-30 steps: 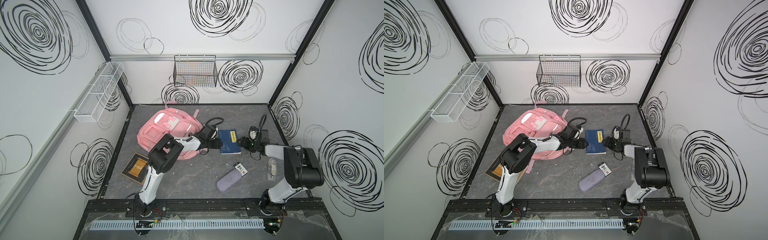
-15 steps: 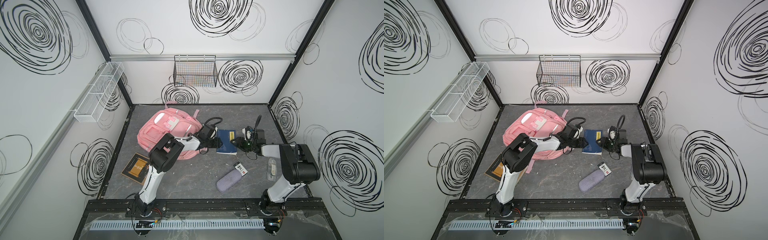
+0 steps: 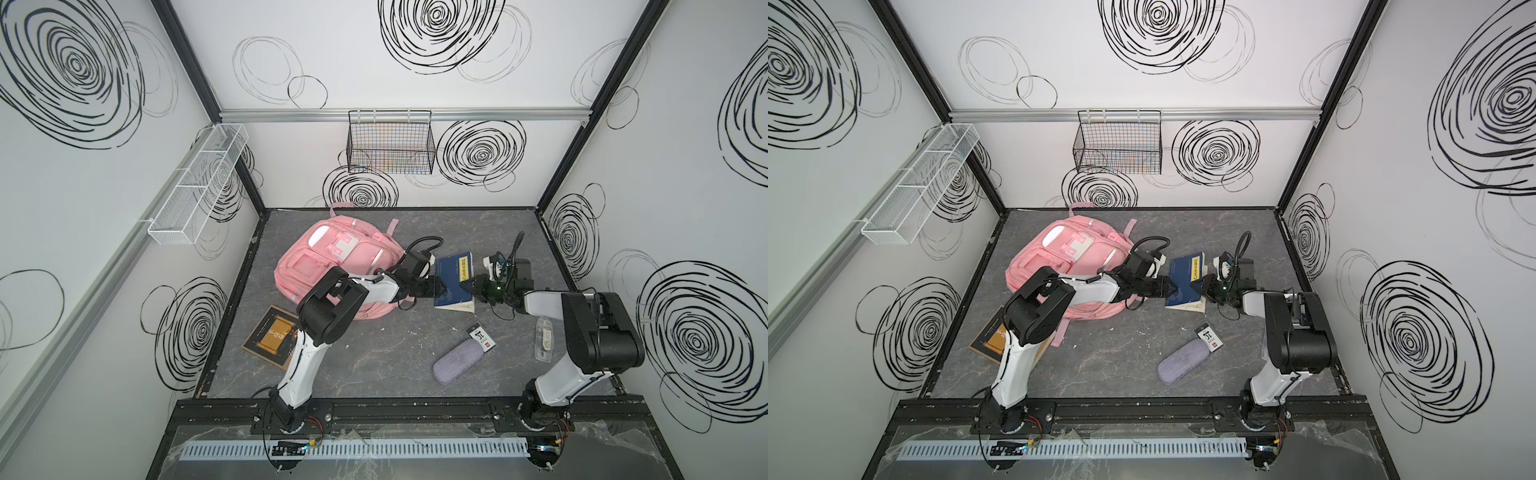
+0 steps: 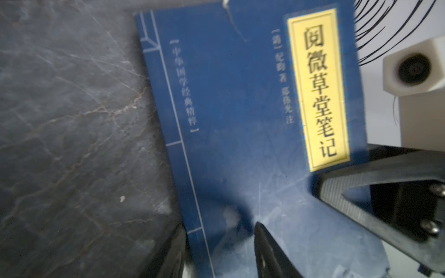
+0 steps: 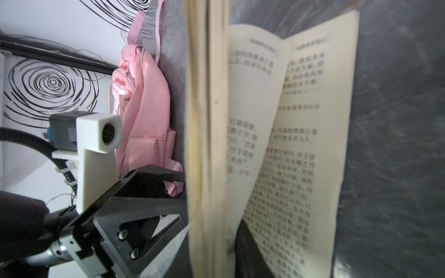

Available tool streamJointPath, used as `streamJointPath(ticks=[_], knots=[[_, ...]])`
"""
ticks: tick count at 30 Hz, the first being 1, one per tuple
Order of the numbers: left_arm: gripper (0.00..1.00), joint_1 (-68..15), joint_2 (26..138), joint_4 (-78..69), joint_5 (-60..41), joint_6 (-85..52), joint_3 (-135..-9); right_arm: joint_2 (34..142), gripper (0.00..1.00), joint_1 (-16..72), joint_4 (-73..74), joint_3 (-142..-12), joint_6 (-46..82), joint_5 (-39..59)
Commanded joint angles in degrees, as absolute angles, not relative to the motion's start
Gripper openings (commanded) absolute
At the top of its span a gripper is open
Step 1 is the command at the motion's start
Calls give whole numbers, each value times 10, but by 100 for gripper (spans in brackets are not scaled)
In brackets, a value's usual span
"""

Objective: Pack the student bag

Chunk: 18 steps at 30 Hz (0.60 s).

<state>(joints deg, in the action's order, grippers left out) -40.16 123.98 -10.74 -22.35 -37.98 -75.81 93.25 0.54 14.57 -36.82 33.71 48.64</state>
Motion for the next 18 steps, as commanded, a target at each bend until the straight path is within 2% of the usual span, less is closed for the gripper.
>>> streamJointPath(ticks=[1, 3, 8, 14, 18], knots=[[50, -388, 1197, -95, -240, -387, -741, 893, 14, 1, 101, -393, 302, 484], [50, -379, 1164, -95, -241, -386, -734, 879, 8, 0, 79, -407, 285, 487], [51, -346, 1051, -90, -241, -375, -705, 846, 0, 1, 27, -443, 260, 507], [55, -300, 928, -41, -267, -326, -691, 775, 0, 13, 32, -450, 276, 550], [55, -266, 867, -48, -317, -334, -662, 720, 0, 39, 88, -443, 313, 613]])
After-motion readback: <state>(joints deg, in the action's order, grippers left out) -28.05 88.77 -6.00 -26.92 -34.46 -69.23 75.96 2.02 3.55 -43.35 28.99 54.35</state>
